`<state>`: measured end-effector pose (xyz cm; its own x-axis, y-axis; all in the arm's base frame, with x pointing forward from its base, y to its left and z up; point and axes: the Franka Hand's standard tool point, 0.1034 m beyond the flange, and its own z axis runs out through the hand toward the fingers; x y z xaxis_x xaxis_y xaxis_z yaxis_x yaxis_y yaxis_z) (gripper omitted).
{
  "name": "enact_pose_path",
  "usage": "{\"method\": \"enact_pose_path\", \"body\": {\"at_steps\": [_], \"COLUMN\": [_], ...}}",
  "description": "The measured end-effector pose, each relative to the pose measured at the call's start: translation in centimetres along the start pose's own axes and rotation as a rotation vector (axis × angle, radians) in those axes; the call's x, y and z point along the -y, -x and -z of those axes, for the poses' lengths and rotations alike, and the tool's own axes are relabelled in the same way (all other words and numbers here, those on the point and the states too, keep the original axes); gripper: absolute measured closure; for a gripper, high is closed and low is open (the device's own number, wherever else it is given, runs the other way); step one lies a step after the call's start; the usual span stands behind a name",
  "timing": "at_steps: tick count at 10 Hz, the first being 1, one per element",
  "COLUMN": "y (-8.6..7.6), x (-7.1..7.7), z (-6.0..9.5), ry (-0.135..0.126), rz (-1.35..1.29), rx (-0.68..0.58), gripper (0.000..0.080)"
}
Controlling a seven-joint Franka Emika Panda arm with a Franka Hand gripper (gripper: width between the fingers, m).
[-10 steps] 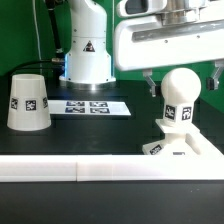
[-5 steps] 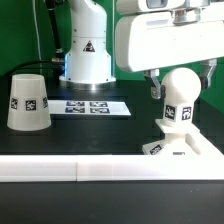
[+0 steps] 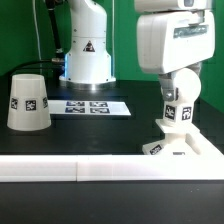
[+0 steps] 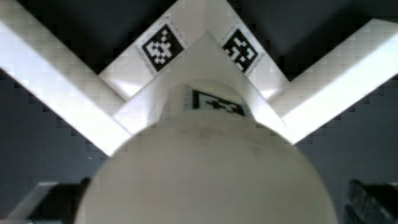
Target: Assemble lamp
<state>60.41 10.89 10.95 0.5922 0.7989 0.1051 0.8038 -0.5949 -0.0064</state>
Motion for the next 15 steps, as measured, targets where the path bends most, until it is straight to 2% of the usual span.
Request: {"method": "enact_pose_path", "body": {"at_steps": [2,4,7,11,12,15], "y": [-0.55,-0.93,-0.66,-0.36,-0.34,-0.26], "x": [-0.10,-0.17,-0.30,-0.43,-0.46,-0.54], "z": [-0.10,-0.21,-0.41,-0.49,-0.48,-0.48], "ry": [0.008,0.005,0.004,0.003,0.003,0.005], "rz": [0.228,0.331,0.505,0.482,0.482,0.431], "rx": [0.031,0.045,0.057,0.059,0.059,0.057], "gripper": [0.0101,0.0101,0.0101,0.0101,0.0228,0.0223]}}
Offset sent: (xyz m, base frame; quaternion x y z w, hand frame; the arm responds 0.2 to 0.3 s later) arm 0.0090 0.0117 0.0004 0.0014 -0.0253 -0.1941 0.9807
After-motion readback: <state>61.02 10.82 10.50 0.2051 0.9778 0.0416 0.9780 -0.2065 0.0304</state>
